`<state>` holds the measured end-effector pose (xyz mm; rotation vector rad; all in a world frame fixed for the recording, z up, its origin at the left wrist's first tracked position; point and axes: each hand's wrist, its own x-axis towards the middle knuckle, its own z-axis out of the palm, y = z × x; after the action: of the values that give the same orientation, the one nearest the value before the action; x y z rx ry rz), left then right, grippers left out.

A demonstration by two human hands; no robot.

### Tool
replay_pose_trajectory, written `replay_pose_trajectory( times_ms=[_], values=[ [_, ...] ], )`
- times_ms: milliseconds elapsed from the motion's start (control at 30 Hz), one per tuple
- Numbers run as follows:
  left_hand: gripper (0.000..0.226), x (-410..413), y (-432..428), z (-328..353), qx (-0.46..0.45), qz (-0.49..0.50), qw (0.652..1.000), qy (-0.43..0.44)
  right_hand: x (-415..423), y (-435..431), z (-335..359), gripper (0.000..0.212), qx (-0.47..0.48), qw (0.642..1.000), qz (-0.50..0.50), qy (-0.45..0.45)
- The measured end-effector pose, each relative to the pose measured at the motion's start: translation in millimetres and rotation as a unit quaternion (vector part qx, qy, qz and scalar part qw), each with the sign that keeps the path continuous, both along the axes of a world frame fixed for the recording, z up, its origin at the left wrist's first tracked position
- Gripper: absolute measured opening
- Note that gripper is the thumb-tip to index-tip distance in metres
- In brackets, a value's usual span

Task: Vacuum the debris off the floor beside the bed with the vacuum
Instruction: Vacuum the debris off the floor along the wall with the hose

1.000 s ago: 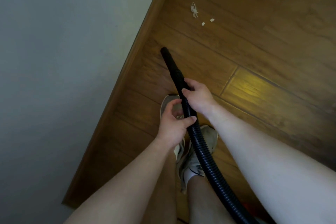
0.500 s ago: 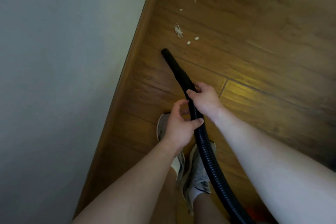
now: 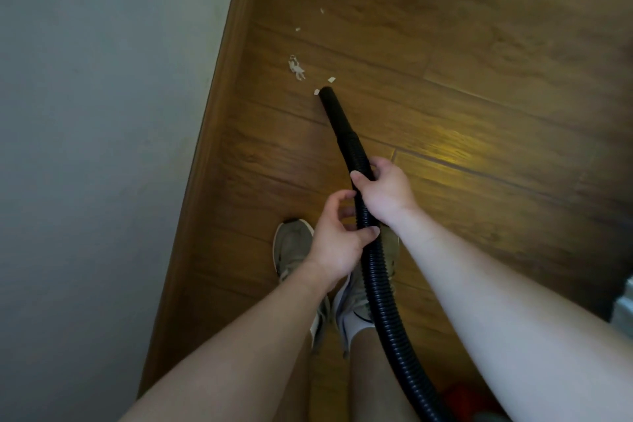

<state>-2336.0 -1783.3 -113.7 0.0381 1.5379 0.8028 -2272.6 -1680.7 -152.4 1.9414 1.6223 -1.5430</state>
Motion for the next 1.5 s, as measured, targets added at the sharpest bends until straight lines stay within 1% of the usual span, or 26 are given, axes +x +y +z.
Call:
replay_pose_trajectory(
  times_ms=[100,267,433,700,900,1067,1500],
  values=[
    [0.061,7.5,3.5,1.1,0.006,0.0,1.0,0.013,5.9,3.5,-3.5,0.035,0.003,1.0,-0.003,0.013],
    [0.059,19.5,6.4,-2.0,0.006,0.004,1.0,0.02,12.9,7.5,-7.8,0.04,-0.006,1.0,0.0,0.026],
    [0.062,22.9,9.0,-4.1,-0.013,0.017,1.0,0.02,13.5,10.4,-13.3,0.045,-0.018,0.999,0.029,0.02],
    [0.064,25.1,9.2,-11.9,-0.036,0.042,0.998,0.007,8.7,13.2,-18.5,0.041,-0.044,0.998,0.047,0.002],
    [0.062,5.4,14.0,-19.2,-0.033,0.043,0.998,0.015,-10.6,18.3,-24.6,0.048,-0.046,0.998,0.04,0.013],
    [0.064,-14.8,17.9,-21.4,-0.039,0.049,0.998,0.018,-33.7,23.9,-25.5,0.043,-0.049,0.998,0.041,0.017],
    [0.061,-55.6,62.1,-23.9,-0.021,0.03,0.999,0.013,-73.2,66.9,-22.1,0.044,-0.045,0.999,0.015,0.009]
  ],
)
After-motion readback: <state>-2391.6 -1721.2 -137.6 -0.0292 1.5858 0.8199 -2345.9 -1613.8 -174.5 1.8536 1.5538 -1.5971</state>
